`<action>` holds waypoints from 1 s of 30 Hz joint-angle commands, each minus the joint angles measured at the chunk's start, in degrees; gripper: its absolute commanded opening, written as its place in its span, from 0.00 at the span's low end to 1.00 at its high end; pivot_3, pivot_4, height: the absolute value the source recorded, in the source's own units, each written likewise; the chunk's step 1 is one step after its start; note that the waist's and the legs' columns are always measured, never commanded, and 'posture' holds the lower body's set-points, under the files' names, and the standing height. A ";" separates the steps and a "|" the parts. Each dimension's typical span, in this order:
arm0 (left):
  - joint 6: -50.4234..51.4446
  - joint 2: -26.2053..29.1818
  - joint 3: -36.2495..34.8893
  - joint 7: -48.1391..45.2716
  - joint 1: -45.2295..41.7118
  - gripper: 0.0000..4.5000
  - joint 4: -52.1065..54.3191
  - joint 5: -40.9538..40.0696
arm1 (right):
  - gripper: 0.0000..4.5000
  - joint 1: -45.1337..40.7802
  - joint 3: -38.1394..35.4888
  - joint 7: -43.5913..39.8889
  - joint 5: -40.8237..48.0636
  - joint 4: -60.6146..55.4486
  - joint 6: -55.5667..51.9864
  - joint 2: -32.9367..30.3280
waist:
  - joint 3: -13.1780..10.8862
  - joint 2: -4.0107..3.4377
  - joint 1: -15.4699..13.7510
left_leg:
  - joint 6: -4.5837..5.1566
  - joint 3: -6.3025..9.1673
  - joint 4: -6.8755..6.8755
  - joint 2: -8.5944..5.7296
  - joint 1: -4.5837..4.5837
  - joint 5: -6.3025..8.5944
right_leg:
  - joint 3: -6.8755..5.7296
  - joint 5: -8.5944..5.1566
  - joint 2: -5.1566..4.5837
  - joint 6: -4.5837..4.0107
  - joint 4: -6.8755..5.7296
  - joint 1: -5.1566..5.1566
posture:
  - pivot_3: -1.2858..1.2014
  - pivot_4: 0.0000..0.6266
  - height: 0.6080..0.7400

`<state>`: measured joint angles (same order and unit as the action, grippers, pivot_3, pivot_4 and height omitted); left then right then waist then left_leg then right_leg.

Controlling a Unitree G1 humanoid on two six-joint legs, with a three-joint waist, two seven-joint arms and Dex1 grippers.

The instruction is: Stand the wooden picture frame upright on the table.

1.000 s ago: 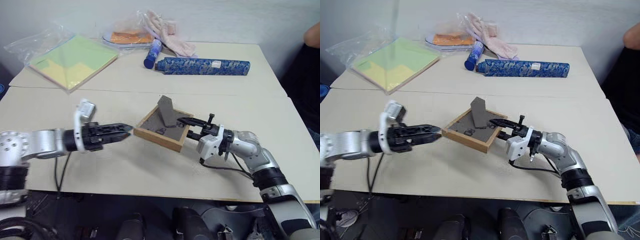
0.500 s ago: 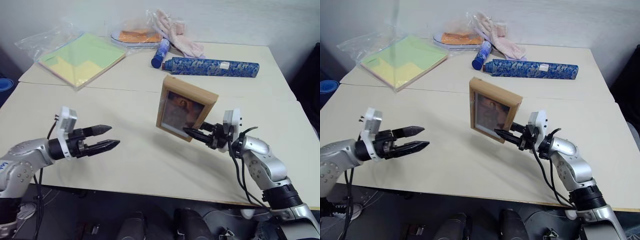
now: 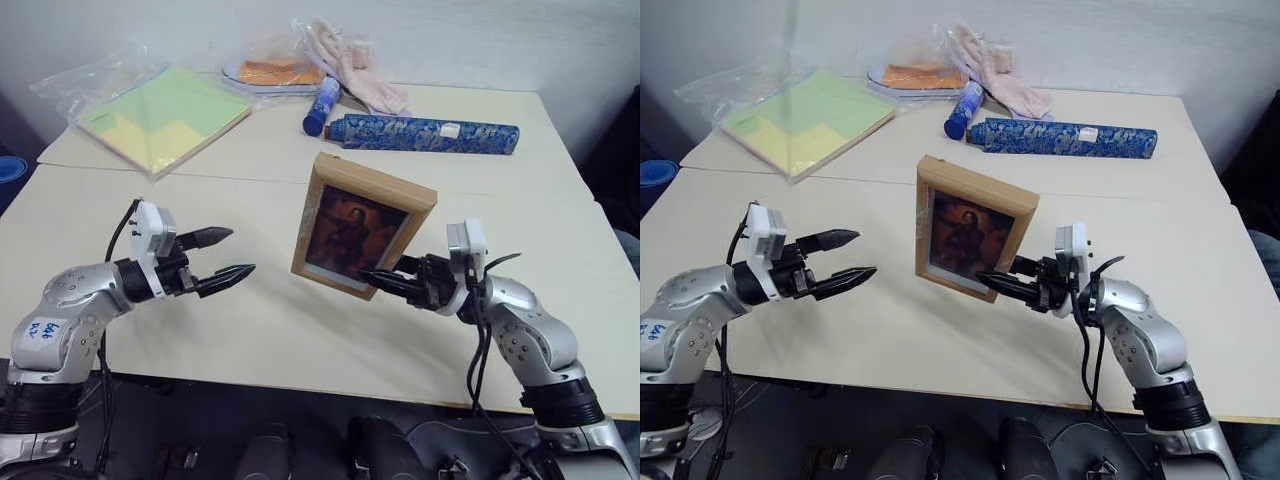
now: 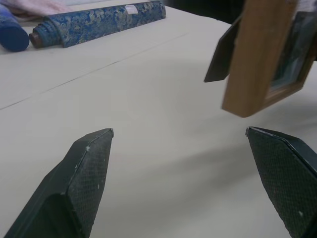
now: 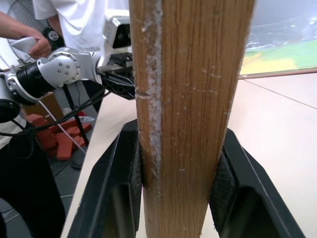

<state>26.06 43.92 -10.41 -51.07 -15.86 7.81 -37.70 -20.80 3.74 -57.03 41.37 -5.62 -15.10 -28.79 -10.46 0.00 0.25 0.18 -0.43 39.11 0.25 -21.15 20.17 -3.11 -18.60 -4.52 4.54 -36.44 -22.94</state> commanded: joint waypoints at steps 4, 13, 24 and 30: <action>-0.26 -1.48 0.98 -2.06 1.58 1.00 1.39 0.98 | 0.28 -2.92 -1.24 2.43 -6.00 9.76 -1.70 1.26 | 0.00 0.00 0.00 | -0.01 -0.01 0.00 0.00 -0.04 -0.01 | 0.00 0.00 0.02 0.00 -0.04 -0.08 | 0.52 0.24 1.00; 0.30 -1.19 0.29 -3.05 2.11 1.00 1.86 1.24 | 0.28 -1.38 -0.32 2.07 2.24 4.72 -26.59 -0.28 | 0.00 0.00 0.46 | -0.03 -0.05 -0.02 0.06 -0.01 -0.03 | 0.04 0.00 0.04 0.00 -0.10 -0.10 | 0.52 0.24 1.00; 0.31 -1.37 -0.29 -2.65 3.63 1.00 2.65 1.70 | 0.28 2.82 3.61 1.67 -5.36 -0.61 -23.46 -2.00 | 0.04 0.04 -0.11 | 0.01 -0.03 0.00 0.01 -0.01 -0.01 | 0.07 0.00 0.00 0.00 -0.08 -0.08 | 0.52 0.24 1.00; -0.24 -1.11 -0.35 -2.96 4.12 1.00 2.29 2.56 | 0.28 4.50 5.43 0.71 -10.06 1.68 -16.90 -2.04 | 0.07 0.05 0.20 | -0.02 -0.06 -0.01 0.03 0.07 -0.02 | 0.10 0.00 0.03 0.00 -0.13 -0.07 | 0.52 0.24 1.00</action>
<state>26.71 42.28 -9.08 -53.77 -12.33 8.59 -35.50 -18.06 7.53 -57.49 35.60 -6.41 -32.15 -30.34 -10.39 0.05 0.45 0.16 -0.48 39.11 0.28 -21.06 20.15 -3.01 -18.60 -4.48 4.54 -36.57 -23.00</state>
